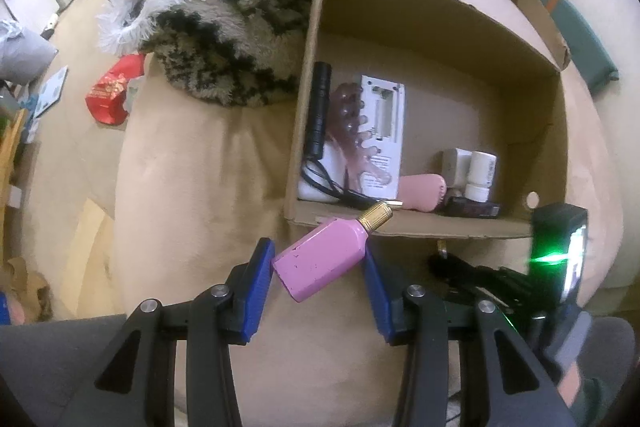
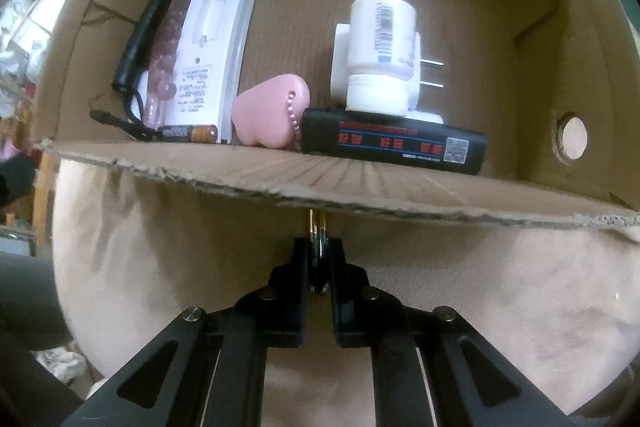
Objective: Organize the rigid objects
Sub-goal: 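Grasp the black AA battery with the right tool while the left tool holds the pink tube, then carry the battery with the right tool while the left tool carries the pink tube into the box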
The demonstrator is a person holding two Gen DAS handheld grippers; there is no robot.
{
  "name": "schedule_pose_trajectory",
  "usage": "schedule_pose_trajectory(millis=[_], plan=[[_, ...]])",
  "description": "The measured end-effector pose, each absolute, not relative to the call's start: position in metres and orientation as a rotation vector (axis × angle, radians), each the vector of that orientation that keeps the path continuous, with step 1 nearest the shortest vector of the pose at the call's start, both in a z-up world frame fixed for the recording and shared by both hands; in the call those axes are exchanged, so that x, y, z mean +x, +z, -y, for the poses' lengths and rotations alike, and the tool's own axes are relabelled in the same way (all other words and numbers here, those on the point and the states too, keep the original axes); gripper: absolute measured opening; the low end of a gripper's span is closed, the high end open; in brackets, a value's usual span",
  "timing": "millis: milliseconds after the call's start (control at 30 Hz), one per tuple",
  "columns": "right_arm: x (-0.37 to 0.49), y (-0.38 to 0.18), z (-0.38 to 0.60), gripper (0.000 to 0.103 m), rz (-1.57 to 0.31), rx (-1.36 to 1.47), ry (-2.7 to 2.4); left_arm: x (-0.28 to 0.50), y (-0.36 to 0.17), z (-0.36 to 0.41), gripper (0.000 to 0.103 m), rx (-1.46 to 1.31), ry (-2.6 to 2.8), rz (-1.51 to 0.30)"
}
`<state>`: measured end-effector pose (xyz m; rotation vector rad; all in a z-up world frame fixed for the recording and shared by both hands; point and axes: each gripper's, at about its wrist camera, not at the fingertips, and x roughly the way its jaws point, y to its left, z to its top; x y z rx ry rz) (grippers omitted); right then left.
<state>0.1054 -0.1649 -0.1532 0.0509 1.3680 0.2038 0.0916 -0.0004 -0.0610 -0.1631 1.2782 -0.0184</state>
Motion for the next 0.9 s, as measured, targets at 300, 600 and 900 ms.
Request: schedule_pose_trajectory(millis=[300, 600, 900], plan=[[0.096, -0.129, 0.167, 0.011, -1.340, 0.091, 0.275, 0.093, -0.067, -0.009, 0.041, -0.150, 0.036, -1.267], [0.068, -0.100, 0.179, 0.011, -1.310, 0.192, 0.339, 0.090, -0.063, -0.013, 0.041, -0.145, 0.054, -1.251], [0.065, -0.061, 0.203, 0.011, -1.223, 0.237, 0.353, 0.083, -0.046, -0.008, 0.041, -0.099, 0.056, -1.183]])
